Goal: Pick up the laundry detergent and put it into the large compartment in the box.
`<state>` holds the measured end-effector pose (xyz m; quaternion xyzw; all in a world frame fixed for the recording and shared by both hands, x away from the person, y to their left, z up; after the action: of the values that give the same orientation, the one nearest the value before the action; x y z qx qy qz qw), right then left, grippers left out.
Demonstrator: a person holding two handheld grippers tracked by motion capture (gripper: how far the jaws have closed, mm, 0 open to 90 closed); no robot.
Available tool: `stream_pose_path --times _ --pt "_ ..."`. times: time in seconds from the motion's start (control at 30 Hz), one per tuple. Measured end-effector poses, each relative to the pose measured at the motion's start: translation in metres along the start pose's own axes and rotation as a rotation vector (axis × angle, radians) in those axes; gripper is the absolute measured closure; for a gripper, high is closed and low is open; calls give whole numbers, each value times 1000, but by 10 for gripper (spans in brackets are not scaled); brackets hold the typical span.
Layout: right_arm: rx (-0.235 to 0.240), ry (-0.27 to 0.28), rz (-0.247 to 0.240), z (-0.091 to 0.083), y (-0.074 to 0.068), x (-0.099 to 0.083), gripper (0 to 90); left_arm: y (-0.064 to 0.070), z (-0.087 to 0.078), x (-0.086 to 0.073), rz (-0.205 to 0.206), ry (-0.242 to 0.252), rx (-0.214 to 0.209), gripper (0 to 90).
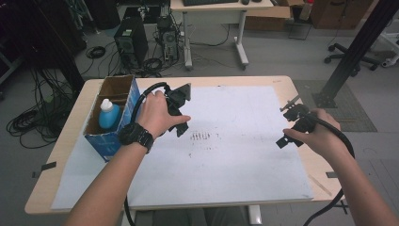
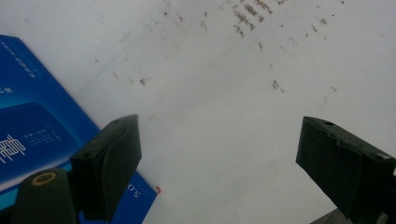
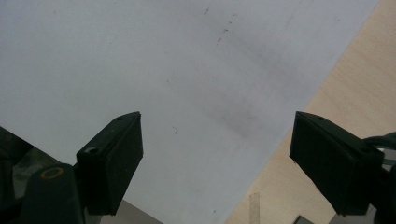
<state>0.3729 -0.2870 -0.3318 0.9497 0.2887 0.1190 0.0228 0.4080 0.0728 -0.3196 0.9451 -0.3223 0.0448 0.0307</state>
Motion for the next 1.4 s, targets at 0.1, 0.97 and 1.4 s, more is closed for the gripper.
stream_pose_path --times 0.1,0.97,1.4 --pt "1 1 0 1 1 0 172 0 1 1 4 -4 -2 143" --pt "13 -6 -9 10 1 9 170 -1 10 3 9 -13 -5 150" --pt "15 -8 -6 12 1 8 170 0 13 2 14 -23 -7 150"
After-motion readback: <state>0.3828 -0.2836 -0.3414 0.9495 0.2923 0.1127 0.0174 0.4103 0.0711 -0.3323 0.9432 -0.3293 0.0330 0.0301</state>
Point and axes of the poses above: each handheld gripper's, and its own axes: z roughly forward along the jaws, x roughly out of its top, y roughly to its right, the point moved 3 cm from there along z, roughly forward along the jaws, and after that the axes turned 7 degrees about -x, right-handed, at the moved point
